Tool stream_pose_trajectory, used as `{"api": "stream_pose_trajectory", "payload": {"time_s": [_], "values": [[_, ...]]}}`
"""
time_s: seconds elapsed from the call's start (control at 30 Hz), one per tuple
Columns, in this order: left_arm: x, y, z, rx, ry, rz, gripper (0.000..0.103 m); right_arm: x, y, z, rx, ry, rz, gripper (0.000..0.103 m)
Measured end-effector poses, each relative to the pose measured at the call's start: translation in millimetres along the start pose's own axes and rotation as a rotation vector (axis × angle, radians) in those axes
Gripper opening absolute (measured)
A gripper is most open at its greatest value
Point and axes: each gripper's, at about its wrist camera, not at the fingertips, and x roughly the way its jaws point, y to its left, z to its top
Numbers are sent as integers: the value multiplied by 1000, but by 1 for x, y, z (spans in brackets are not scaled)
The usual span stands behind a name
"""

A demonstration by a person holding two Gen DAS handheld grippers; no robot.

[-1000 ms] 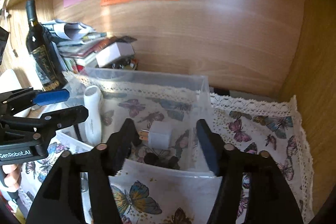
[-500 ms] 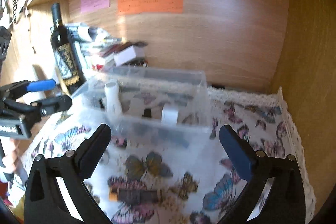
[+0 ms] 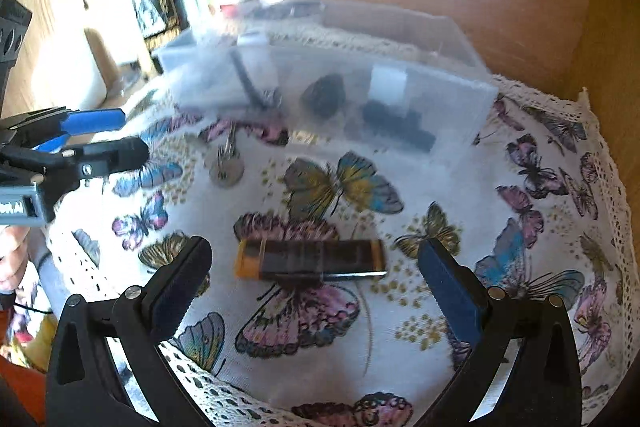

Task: Organize rigid objects
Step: 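Grasp the black bar with orange end with the right tool while the left tool grasps the silver keys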

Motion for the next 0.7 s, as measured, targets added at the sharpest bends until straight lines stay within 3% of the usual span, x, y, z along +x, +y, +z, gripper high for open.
{"api": "stream_pose_trajectory", "payload": {"time_s": [0.17, 0.3, 0.5, 0.7], "values": [[12, -13, -2, 27, 37, -12, 74, 14, -1, -4, 4, 49, -16, 99], [23, -25, 3, 42, 72, -33, 70, 9, -8, -6, 22, 29, -14, 80], [47, -32, 12, 36, 117, -4, 70, -7, -24, -15, 52, -15, -14, 80], [64, -31, 24, 59, 119, 109, 72, -27, -41, -15, 75, -71, -10, 80]]}}
